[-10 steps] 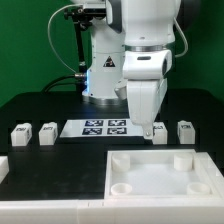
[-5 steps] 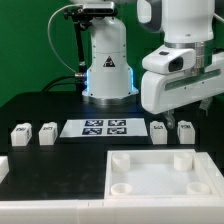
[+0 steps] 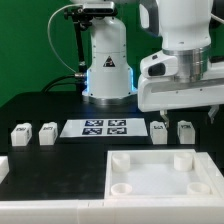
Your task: Assemble one leg
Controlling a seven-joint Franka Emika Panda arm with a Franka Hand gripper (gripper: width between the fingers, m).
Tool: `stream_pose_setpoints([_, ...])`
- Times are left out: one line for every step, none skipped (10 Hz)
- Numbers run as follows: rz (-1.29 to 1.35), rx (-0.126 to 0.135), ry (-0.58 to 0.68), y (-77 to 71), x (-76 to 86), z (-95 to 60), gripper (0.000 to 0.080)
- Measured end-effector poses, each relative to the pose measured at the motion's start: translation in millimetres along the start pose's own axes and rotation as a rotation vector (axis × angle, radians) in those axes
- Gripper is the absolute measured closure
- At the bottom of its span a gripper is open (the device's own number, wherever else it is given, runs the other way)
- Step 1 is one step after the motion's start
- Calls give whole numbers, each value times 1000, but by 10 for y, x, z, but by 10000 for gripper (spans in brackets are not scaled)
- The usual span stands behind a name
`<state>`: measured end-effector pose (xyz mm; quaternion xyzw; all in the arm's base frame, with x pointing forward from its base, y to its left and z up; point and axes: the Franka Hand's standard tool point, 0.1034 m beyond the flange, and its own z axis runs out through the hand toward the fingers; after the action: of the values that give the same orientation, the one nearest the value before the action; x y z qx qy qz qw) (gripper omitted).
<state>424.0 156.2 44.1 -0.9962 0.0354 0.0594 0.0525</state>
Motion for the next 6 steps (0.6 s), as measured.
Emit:
stream_pose_setpoints([-6,3,11,-13,-3,11,151])
stream_pose_setpoints([-8,0,-1,-2,-11,12,151])
stream_pose_setpoints([-23,-18,-107,39,-79,13,151])
stream_pose_setpoints([-28,-27,-229,49,-62,-4,151])
stream_pose_setpoints([-23,-33,-320,35,-56,-3,151])
stream_pose_setpoints([-19,-40,-409,-11,-57,-22,151])
